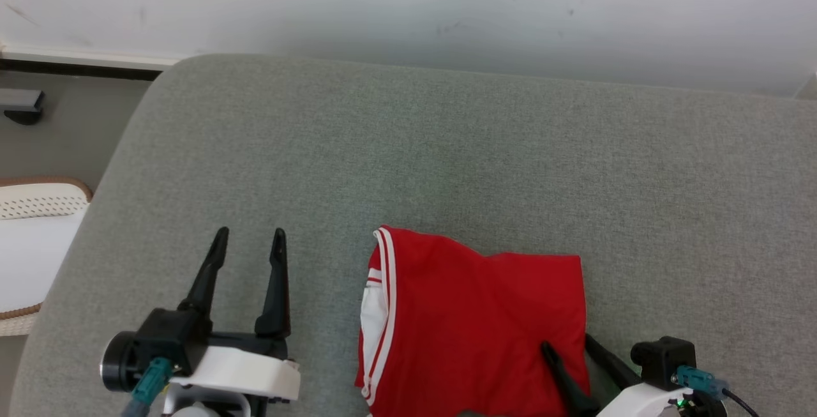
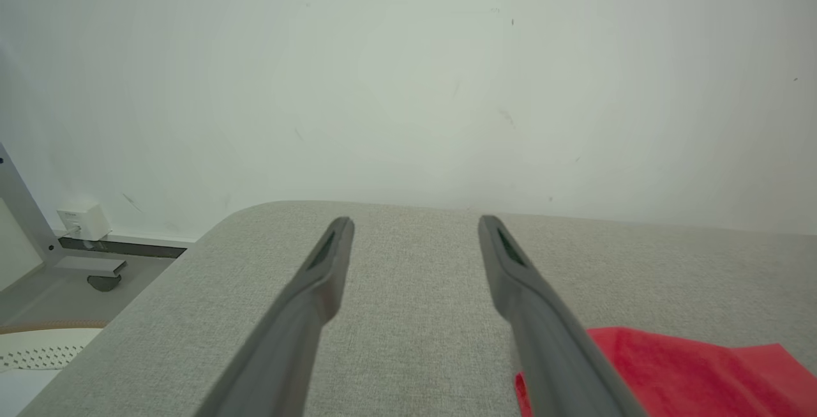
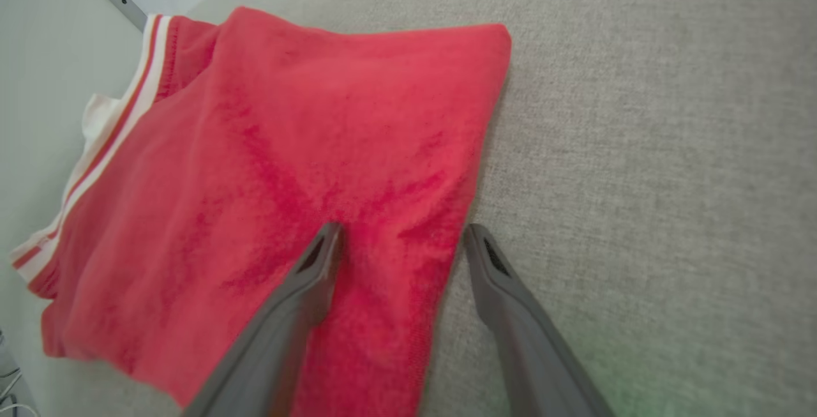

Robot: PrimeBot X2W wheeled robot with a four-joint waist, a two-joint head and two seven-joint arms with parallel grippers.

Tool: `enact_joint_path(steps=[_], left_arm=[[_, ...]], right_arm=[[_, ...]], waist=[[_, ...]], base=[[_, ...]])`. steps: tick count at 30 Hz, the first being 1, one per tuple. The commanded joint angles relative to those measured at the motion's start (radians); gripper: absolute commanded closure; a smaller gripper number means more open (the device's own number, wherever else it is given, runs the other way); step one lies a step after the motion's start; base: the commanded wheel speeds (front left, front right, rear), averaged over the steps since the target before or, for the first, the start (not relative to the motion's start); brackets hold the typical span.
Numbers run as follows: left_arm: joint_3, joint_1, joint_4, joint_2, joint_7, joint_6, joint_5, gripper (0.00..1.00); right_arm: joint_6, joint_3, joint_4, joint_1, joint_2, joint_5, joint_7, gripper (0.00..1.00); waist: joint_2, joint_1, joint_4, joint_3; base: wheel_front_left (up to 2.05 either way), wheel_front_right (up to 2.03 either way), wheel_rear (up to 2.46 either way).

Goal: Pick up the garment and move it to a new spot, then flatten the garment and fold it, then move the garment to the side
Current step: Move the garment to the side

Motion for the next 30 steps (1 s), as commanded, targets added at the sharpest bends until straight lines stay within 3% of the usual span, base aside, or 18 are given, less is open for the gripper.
enact_joint_path(steps=[1,3,5,13,18,23,30], left_arm=[[0.004,-0.010,0.005,0.000,-0.006,-0.004,0.015,0.00],[0.008,-0.012,0.008,-0.004,-0.007,-0.006,0.017,0.00],[0.012,-0.010,0.008,-0.009,-0.008,-0.008,0.021,0.00],[0.046,0.003,-0.022,-0.026,-0.007,-0.016,0.044,0.00],[0.080,0.025,-0.049,-0.027,-0.007,-0.023,0.077,0.00],[0.110,0.041,-0.072,-0.032,-0.007,-0.033,0.091,0.00],[0.108,0.014,-0.072,-0.035,-0.007,-0.071,0.107,0.00]], right_arm=[[0.000,0.010,0.032,-0.012,-0.002,0.022,0.010,0.00],[0.000,0.039,0.071,-0.023,-0.003,0.041,0.047,0.00],[0.000,0.056,0.086,-0.029,-0.004,0.067,0.064,1.00],[0.000,0.079,-0.004,-0.058,-0.079,0.052,0.001,1.00],[0.000,0.065,-0.094,-0.049,-0.136,0.021,-0.032,1.00],[0.000,0.049,-0.168,-0.042,-0.192,0.011,-0.010,1.00],[-0.001,0.061,-0.191,-0.086,-0.249,0.028,-0.018,1.00]], waist=[[-0.0001,-0.0001,0.003,0.003],[-0.0001,-0.0001,0.005,0.004],[-0.0001,-0.0001,0.007,0.001],[-0.0001,-0.0001,0.006,-0.015],[-0.0001,-0.0001,-0.041,-0.022],[-0.0001,-0.0001,-0.151,-0.012],[-0.0001,-0.0001,-0.363,0.030]], base=[[0.00,0.00,0.00],[0.00,0.00,0.00],[0.00,0.00,0.00],[0.00,0.00,0.00],[0.00,0.00,0.00],[0.00,0.00,0.00],[0.00,0.00,0.00]])
